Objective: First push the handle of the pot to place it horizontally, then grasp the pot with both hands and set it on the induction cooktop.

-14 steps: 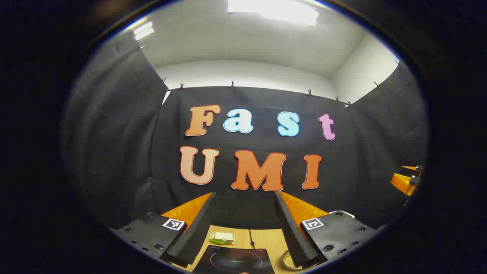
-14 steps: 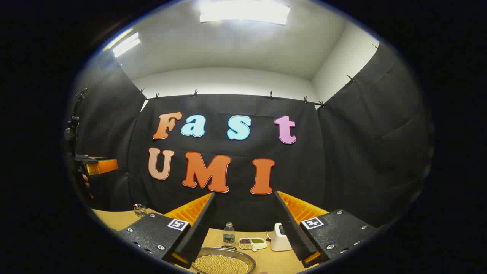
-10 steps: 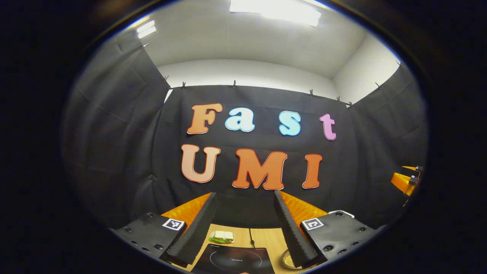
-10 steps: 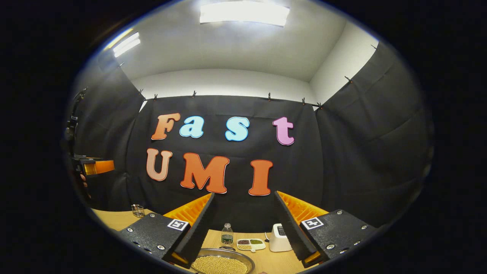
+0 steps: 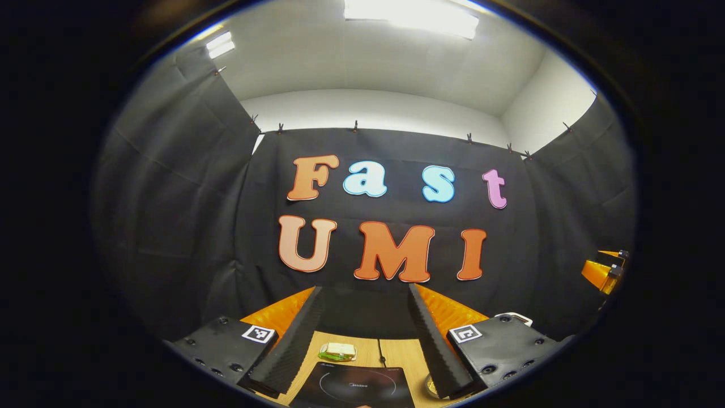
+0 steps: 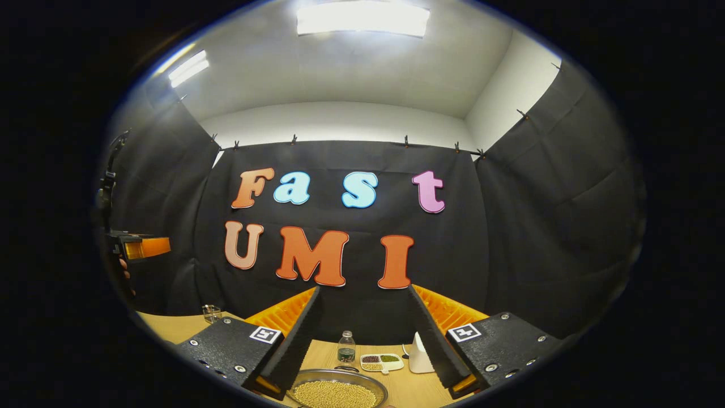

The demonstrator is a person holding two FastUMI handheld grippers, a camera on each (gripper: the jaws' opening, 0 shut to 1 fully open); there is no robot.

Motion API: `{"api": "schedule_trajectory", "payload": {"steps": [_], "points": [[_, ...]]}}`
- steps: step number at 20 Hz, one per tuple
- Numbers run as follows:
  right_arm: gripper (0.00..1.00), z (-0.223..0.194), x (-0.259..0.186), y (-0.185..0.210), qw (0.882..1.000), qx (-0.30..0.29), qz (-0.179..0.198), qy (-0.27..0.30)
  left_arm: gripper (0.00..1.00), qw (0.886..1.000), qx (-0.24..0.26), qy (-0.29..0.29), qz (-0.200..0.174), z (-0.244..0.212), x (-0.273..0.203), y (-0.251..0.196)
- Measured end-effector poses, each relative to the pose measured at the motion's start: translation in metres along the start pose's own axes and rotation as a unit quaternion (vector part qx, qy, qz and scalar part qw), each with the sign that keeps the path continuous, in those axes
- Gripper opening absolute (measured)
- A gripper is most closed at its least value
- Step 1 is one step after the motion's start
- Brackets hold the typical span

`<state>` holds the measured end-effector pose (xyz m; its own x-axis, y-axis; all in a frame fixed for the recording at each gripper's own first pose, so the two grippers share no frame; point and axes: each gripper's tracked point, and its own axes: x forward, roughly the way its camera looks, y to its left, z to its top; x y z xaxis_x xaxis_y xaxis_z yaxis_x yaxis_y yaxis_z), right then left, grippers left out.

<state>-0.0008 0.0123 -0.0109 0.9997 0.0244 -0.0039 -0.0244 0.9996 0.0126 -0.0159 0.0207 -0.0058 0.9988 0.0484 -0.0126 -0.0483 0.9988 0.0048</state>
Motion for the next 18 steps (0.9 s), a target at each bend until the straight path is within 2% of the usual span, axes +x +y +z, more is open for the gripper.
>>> {"api": "schedule_trajectory", "payload": {"steps": [18], "points": [[0.92, -0.047, -0.002, 0.006, 0.999, -0.005, 0.023, 0.044, 0.96, 1.000, 0.008, 0.000, 0.007, -0.003, -0.005, 0.002]]}}
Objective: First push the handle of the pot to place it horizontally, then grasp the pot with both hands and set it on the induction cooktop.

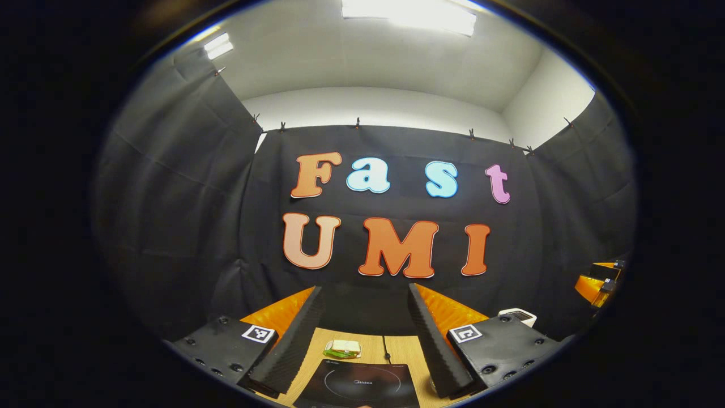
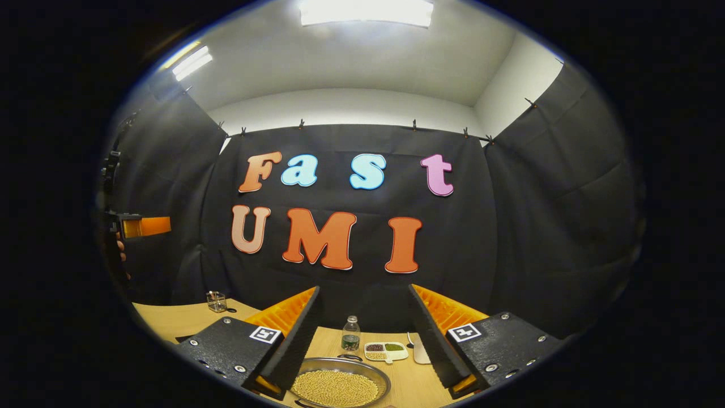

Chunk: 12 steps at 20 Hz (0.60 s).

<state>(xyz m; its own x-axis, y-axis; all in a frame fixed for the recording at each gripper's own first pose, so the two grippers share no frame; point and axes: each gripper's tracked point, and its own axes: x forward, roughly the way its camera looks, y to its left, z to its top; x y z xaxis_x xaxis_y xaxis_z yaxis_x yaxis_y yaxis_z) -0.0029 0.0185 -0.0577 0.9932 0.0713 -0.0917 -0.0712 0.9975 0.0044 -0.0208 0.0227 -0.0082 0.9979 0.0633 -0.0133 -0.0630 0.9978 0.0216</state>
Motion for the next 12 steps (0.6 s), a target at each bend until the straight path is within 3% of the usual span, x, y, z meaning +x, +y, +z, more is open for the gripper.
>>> {"api": "schedule_trajectory", "payload": {"steps": [12], "points": [[0.92, -0.097, -0.002, 0.011, 0.993, 0.010, 0.031, 0.116, 0.96, 1.000, 0.006, 0.000, 0.013, -0.003, -0.001, 0.012]]}}
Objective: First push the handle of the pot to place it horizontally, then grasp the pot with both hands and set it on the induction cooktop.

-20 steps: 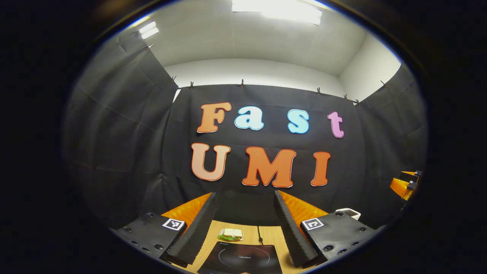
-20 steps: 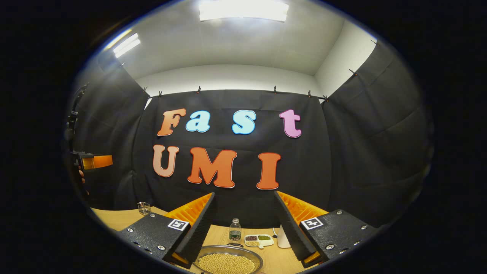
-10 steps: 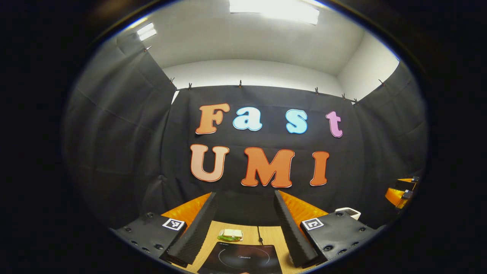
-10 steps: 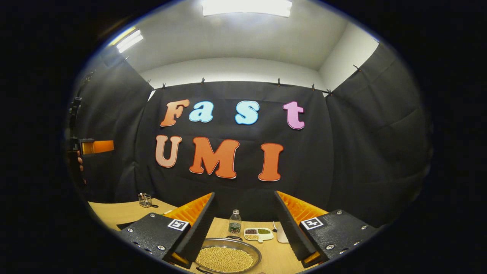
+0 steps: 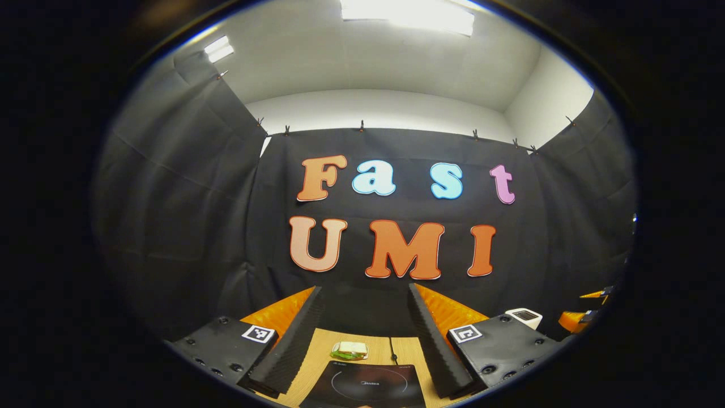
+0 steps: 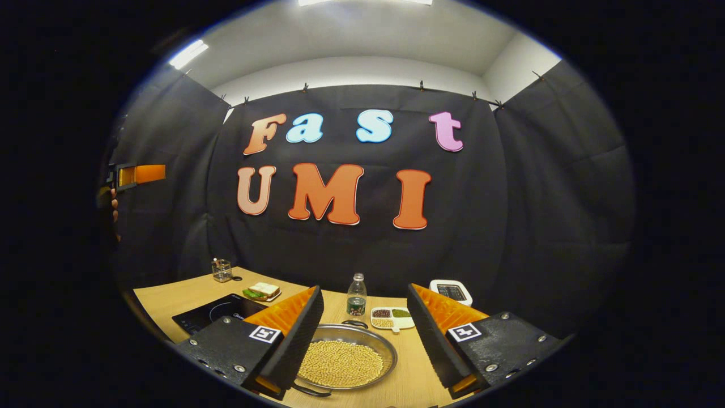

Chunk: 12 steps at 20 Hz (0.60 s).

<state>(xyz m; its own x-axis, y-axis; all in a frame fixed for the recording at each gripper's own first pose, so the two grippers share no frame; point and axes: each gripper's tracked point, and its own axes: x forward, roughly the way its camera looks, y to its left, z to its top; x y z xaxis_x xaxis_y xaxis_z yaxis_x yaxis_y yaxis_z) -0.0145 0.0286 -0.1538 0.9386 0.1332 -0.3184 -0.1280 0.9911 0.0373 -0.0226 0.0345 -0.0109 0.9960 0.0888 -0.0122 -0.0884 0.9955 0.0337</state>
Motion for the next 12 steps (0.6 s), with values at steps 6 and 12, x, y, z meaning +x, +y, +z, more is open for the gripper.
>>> {"api": "schedule_trajectory", "payload": {"steps": [6, 12], "points": [[0.90, -0.043, 0.007, 0.011, 0.997, 0.027, 0.023, 0.065, 0.96, 1.000, 0.009, -0.001, 0.019, -0.001, 0.001, 0.014], [0.80, -0.085, 0.010, 0.031, 0.990, 0.047, 0.048, 0.128, 0.96, 1.000, 0.008, 0.009, 0.025, -0.009, 0.000, 0.021]]}}
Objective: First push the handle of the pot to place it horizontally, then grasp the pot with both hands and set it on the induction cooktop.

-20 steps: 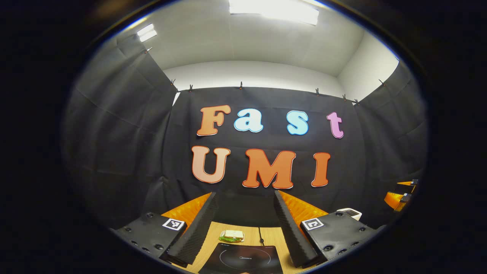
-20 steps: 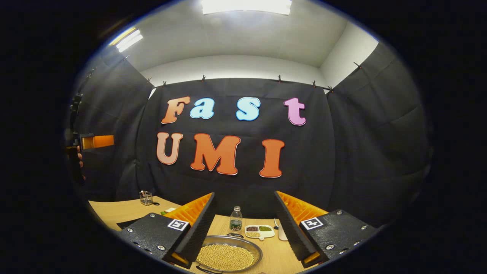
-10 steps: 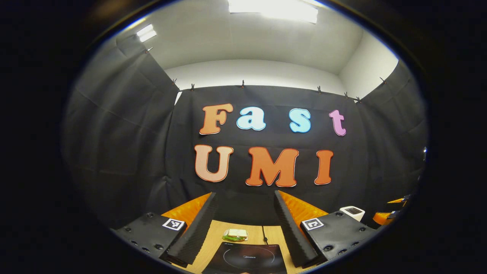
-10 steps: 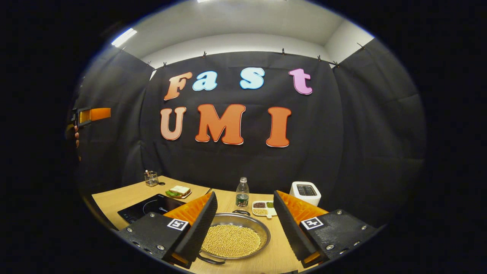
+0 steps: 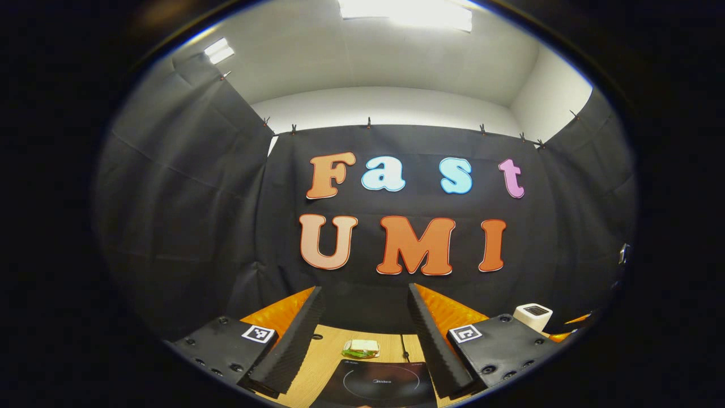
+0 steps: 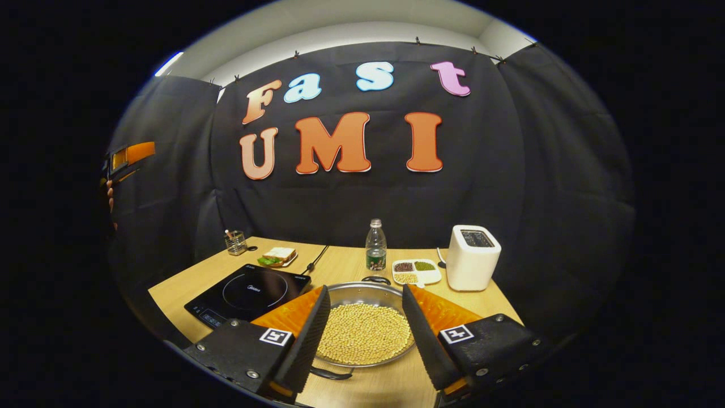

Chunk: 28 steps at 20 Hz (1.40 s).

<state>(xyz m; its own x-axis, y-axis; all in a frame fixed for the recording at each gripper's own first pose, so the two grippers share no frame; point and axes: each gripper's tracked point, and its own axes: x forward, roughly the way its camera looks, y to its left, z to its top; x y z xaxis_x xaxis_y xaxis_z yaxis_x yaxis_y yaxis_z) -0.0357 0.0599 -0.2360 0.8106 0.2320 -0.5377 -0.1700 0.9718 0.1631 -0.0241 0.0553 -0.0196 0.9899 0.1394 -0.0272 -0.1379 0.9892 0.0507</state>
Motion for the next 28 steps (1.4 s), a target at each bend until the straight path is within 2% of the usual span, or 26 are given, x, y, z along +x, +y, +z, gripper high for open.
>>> {"api": "schedule_trajectory", "payload": {"steps": [5, 8, 12, 16, 21, 23, 25, 28], "points": [[0.65, -0.049, 0.011, 0.044, 0.992, 0.046, 0.074, 0.091, 0.96, 1.000, -0.005, 0.005, 0.004, -0.005, 0.002, 0.004], [0.57, -0.071, 0.019, 0.058, 0.986, 0.050, 0.085, 0.136, 0.96, 1.000, -0.003, 0.009, 0.008, -0.009, 0.002, 0.008], [0.46, -0.091, 0.018, 0.087, 0.976, 0.052, 0.121, 0.172, 0.96, 1.000, -0.005, 0.016, 0.012, -0.016, 0.003, 0.014], [0.34, -0.105, 0.012, 0.123, 0.956, 0.090, 0.176, 0.218, 0.96, 1.000, -0.008, 0.023, 0.018, -0.022, 0.006, 0.020], [0.10, -0.126, 0.020, 0.119, 0.946, 0.109, 0.158, 0.262, 0.95, 0.999, -0.010, 0.031, 0.022, -0.029, 0.009, 0.028], [0.02, -0.133, 0.019, 0.128, 0.934, 0.133, 0.168, 0.285, 0.96, 0.999, -0.011, 0.033, 0.024, -0.031, 0.009, 0.031], [0.01, -0.143, 0.017, 0.136, 0.920, 0.152, 0.179, 0.313, 0.95, 0.999, -0.010, 0.033, 0.024, -0.033, 0.011, 0.032], [0.01, -0.164, 0.027, 0.134, 0.904, 0.178, 0.160, 0.354, 0.96, 0.999, -0.007, 0.036, 0.022, -0.036, 0.015, 0.034]]}}
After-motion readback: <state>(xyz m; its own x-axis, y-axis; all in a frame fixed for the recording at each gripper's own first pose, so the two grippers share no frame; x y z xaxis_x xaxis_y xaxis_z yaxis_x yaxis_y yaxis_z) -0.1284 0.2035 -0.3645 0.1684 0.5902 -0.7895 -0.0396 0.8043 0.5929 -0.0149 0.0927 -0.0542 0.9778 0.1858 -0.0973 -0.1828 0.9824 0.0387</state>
